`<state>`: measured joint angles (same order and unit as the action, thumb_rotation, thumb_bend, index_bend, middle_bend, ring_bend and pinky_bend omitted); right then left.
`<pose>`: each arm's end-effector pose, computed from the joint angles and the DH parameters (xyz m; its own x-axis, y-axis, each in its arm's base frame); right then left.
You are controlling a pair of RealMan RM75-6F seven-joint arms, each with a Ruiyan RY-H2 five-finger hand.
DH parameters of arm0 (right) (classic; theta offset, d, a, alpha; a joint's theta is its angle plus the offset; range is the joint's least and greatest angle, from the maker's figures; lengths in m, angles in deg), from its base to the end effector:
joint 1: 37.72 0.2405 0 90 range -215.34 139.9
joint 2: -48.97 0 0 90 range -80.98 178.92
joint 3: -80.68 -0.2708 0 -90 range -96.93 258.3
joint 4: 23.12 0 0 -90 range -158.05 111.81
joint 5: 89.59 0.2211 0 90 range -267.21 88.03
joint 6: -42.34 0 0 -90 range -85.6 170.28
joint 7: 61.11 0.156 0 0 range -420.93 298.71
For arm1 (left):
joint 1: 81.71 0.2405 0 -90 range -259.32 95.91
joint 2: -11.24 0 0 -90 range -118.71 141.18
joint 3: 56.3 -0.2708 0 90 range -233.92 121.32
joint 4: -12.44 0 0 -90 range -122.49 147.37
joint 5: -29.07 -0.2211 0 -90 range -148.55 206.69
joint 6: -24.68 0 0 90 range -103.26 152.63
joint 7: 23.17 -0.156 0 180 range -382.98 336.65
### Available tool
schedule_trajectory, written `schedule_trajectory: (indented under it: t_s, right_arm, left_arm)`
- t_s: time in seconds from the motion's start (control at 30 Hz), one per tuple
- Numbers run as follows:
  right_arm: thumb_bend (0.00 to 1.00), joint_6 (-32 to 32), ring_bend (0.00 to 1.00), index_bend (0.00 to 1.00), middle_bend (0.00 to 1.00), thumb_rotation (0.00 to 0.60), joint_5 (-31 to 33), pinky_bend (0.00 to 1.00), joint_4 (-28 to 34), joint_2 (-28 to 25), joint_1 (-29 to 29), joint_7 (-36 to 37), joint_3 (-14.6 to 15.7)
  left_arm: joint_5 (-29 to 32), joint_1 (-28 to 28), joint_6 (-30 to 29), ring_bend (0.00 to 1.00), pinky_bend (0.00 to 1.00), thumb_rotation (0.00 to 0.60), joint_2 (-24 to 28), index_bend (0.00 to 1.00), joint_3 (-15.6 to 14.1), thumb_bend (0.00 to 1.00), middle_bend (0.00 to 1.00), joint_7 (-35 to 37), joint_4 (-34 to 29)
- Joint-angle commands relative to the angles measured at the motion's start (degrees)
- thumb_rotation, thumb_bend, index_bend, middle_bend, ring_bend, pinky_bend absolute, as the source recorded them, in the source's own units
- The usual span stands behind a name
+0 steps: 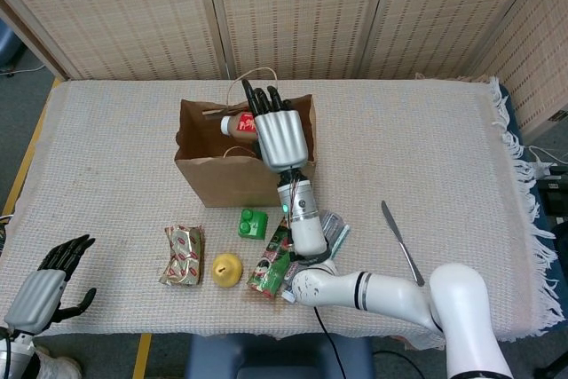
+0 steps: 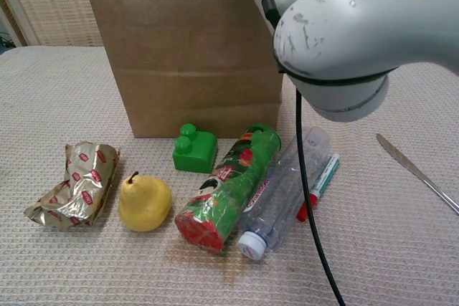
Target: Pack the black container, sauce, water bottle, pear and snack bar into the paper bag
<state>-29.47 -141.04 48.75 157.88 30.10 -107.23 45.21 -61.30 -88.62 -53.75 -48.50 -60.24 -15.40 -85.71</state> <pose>0.0662 -0.4377 -0.0147 0.3276 0.2262 0.9173 -0.8801 -0.2800 0.3834 -0.3143 0.1744 0.1342 0.2633 0.2339 0.9359 0.9646 -0.0773 -0.2521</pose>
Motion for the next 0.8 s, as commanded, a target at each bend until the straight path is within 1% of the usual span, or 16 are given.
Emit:
schedule_trajectory:
  t_s: [0.03, 0.13, 0.23, 0.3, 0.37, 0.4, 0.47, 0.5, 0.57, 0.6, 0.67, 0.77, 0.8]
  right_arm:
    - [0.07, -1.2, 0.09, 0.00, 0.15, 0.600, -1.3, 0.33, 2.4, -1.3, -0.3, 2.6, -0.6]
    - [0.07, -2.5, 0.09, 0.00, 0.15, 0.600, -2.5, 0.32, 6.6, -3.9, -1.5, 3.4, -0.7]
    - [0.07, -3.7, 0.09, 0.00, 0.15, 0.600, -3.3, 0.32, 12.9, -7.6, -3.8, 3.0, -0.1]
    - [0.07, -4.5, 0.09, 0.03, 0.15, 0.600, -4.5, 0.32, 18.8, -11.2, -6.2, 2.9, 1.1]
    - [0.07, -5.2, 0.11, 0.10, 0.15, 0.600, -5.9, 0.32, 24.6, -14.7, -9.1, 3.4, 2.7]
    - [0.07, -5.6, 0.12, 0.13, 0.16, 0.600, -6.7, 0.32, 28.8, -17.4, -11.5, 4.0, 4.1]
    - [0.07, -5.7, 0.13, 0.17, 0.17, 0.600, -8.1, 0.32, 35.0, -21.7, -15.0, 5.5, 6.3]
    - [0.07, -5.9, 0.13, 0.17, 0.17, 0.600, -9.0, 0.32, 38.8, -24.7, -17.4, 6.6, 7.7]
    - [0.07, -6.3, 0.14, 0.18, 0.17, 0.600, -10.6, 0.32, 43.5, -29.0, -20.9, 8.5, 9.8]
    - [0.07, -6.1, 0.14, 0.18, 0.17, 0.600, -11.8, 0.32, 46.1, -31.9, -23.1, 10.1, 11.5]
    - [0.07, -5.1, 0.14, 0.17, 0.17, 0.600, -13.8, 0.32, 49.1, -36.3, -26.4, 12.9, 14.4]
    - [0.07, -0.7, 0.14, 0.17, 0.17, 0.600, -17.2, 0.32, 52.3, -44.0, -30.7, 17.6, 20.4]
    - [0.07, 1.6, 0.14, 0.17, 0.17, 0.600, -18.5, 0.32, 52.8, -46.7, -31.9, 19.2, 22.9]
  left_arm:
    - [-0.1, 0.0, 0.0, 0.00, 0.06, 0.600, 0.0, 0.00, 0.0, 0.38, 0.00, 0.0, 0.0]
    - [-0.2, 0.0, 0.0, 0.00, 0.06, 0.600, 0.0, 0.00, -0.1, 0.38, 0.00, -0.1, 0.1]
    - [-0.2, 0.0, -0.1, 0.00, 0.06, 0.600, 0.0, 0.00, -0.1, 0.38, 0.00, -0.2, 0.0]
    - [-0.2, 0.0, -0.1, 0.00, 0.06, 0.600, -0.1, 0.00, -0.1, 0.38, 0.00, -0.5, 0.1]
    - [-0.1, 0.1, -0.1, 0.00, 0.06, 0.600, -0.1, 0.00, 0.0, 0.38, 0.00, -0.6, 0.0]
    - [-0.1, 0.1, -0.1, 0.00, 0.06, 0.600, -0.1, 0.00, 0.0, 0.38, 0.00, -0.7, 0.0]
    - [-0.1, 0.1, -0.1, 0.00, 0.06, 0.600, -0.2, 0.00, -0.1, 0.38, 0.00, -0.8, 0.0]
    - [-0.1, 0.1, -0.1, 0.00, 0.06, 0.600, -0.2, 0.00, -0.1, 0.38, 0.00, -1.0, 0.0]
    - [-0.1, 0.1, -0.1, 0.00, 0.06, 0.600, -0.3, 0.00, -0.1, 0.39, 0.00, -1.2, 0.0]
    - [-0.1, 0.1, -0.1, 0.00, 0.06, 0.600, -0.4, 0.00, -0.1, 0.39, 0.00, -1.4, 0.0]
    - [-0.1, 0.2, -0.2, 0.00, 0.06, 0.600, -0.4, 0.00, -0.1, 0.39, 0.00, -1.6, -0.1]
    - [0.0, 0.2, -0.2, 0.00, 0.06, 0.600, -0.6, 0.00, -0.1, 0.38, 0.00, -2.1, -0.1]
    - [-0.1, 0.2, -0.1, 0.00, 0.06, 0.600, -0.6, 0.00, -0.2, 0.38, 0.00, -2.3, -0.1]
